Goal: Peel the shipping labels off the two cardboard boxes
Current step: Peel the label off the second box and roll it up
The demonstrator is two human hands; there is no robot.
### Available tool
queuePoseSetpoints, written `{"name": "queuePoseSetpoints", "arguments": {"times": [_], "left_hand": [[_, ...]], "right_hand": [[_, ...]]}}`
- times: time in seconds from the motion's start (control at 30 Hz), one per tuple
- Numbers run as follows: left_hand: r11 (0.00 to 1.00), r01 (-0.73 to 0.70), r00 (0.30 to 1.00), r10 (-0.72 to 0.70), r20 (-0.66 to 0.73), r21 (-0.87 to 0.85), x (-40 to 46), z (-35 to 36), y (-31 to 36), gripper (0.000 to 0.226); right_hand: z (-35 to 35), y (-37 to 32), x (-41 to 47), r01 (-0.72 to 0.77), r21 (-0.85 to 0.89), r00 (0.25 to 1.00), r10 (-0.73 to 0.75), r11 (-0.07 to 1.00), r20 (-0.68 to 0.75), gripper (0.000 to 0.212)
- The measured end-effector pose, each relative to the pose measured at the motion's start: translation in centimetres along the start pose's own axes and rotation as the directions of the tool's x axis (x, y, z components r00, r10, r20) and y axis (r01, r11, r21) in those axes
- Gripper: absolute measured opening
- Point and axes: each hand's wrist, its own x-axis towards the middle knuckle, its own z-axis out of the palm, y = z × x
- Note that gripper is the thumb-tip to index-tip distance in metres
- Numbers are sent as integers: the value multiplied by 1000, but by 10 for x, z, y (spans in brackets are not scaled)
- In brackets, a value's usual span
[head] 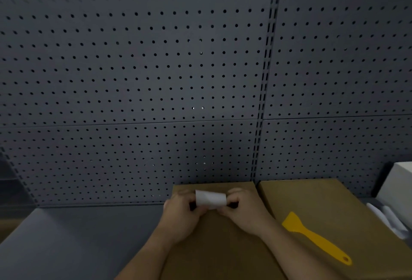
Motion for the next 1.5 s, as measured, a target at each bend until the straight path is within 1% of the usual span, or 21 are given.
{"name": "queuePoseSetpoints", "arguments": {"times": [0.13,0.23,0.3,0.43,0.47,0.57,0.67,0.73,0.83,0.87,0.9,1.0,1.07,1.17,1.33,1.5], "left_hand": [[997,21,998,-16,55,-77,0,-6,5,32],[999,34,993,-33,109,-10,8,-7,3,39],[999,48,991,-50,125,17,15,-7,2,36],[999,34,999,-34,29,8,15,1,-1,26],[1000,26,1000,-26,11,0,13,2,-1,25],[1000,16,1000,-16,9,-2,11,3,-3,25],[1000,12,1000,-12,14,-1,10,2,-3,25],[1000,6,1000,-6,10,-5,9,2,-3,24],[1000,3,1000,-3,1,-7,8,0,-1,26],[1000,-7,1000,6,-5,-10,8,0,-1,28],[1000,-18,1000,18,-9,-16,7,-1,-1,29],[998,-33,999,33,-6,-47,6,-2,0,32],[999,-23,1000,23,-3,-44,7,-2,-3,34],[1000,-23,1000,23,-10,-8,9,0,-5,30],[999,-45,998,44,-33,-17,10,3,-6,21],[1000,-7,1000,7,-21,-12,11,4,-9,17]], "right_hand": [[2,3,4,4,-29,999,-5,1000,-47,38],[3,3,4,0,-28,997,-2,1000,-73,46],[4,5,5,1,-25,997,-3,1000,-73,45],[5,7,3,-6,-8,999,5,1000,-38,26],[4,5,2,-6,-2,1000,6,1000,-27,24],[-1,1,1,-12,33,1000,12,999,0,22],[-2,1,1,-10,25,999,9,1000,38,17],[-3,0,4,-23,12,999,23,1000,44,20],[-7,-3,13,-36,-22,998,37,999,54,39],[-6,-4,15,-41,-32,998,42,999,48,42],[-4,-4,15,-44,-41,999,46,998,29,42],[5,0,10,-41,-79,998,37,996,-49,23],[7,2,9,-30,-83,998,26,996,-53,20],[6,2,10,-28,-69,999,25,997,-49,19],[5,3,9,-34,-49,999,32,998,-44,17],[4,2,10,-37,-39,999,35,999,-39,30]]}}
